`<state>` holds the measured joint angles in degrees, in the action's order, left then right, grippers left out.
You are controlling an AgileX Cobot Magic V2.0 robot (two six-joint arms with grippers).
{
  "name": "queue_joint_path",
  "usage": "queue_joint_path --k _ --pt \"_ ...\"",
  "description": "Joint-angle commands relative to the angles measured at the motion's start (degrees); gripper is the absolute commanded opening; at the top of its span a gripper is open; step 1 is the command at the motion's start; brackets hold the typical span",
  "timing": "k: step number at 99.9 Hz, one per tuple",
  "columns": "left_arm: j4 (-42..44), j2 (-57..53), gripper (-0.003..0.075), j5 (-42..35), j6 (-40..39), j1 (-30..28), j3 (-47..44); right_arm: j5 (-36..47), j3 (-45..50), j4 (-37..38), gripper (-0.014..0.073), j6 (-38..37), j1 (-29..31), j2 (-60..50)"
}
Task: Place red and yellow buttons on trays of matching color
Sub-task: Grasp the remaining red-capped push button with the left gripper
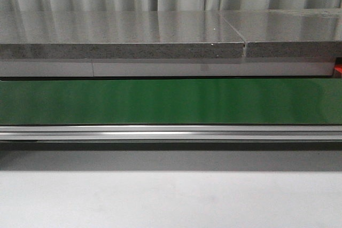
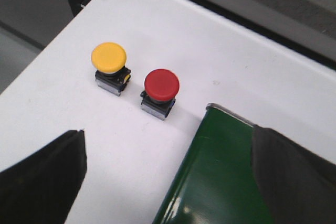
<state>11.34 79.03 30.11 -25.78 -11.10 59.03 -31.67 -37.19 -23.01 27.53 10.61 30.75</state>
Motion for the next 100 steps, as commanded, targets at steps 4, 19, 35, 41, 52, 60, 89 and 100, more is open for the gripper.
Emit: queue_joint_path --k 4,19,35,41,52,60,89,100 --pt "-0.2 4.16 0.0618 -2.82 -0.53 -0.81 4.16 3.66 -1.47 -0.51 -0.0068 0.44 -0.02 0.08" --pt "-0.2 10.35 0.0618 -2.94 -0.53 -0.93 7.09 3.66 -1.47 -0.51 -0.0068 0.44 -0.02 0.08" --pt "-0.2 15.66 0.0618 -2.94 -0.53 -0.93 10.91 3.66 -1.47 -0.51 -0.0068 0.44 -0.02 0.08" --pt "-0.2 17.57 0.0618 -2.84 -0.53 -0.93 12.17 3.66 -1.47 -0.51 -0.0068 0.44 -0.02 0.08" --pt "-0.2 20.65 0.0618 -2.72 -0.53 -0.93 14.57 3.66 -1.47 -0.51 -0.0068 0.44 -0.02 0.08" --pt "-0.2 22.54 0.0618 -2.72 -0.53 -0.93 16.22 3.66 -1.47 -0.51 -0.0068 0.44 -0.02 0.08" --pt "-0.2 29.13 0.0618 -2.86 -0.53 -0.93 21.52 3.66 -1.47 -0.51 -0.0068 0.44 -0.02 0.08" --pt "-0.2 30.27 0.0618 -2.86 -0.53 -0.93 22.05 3.66 -1.47 -0.51 -0.0068 0.44 -0.02 0.08"
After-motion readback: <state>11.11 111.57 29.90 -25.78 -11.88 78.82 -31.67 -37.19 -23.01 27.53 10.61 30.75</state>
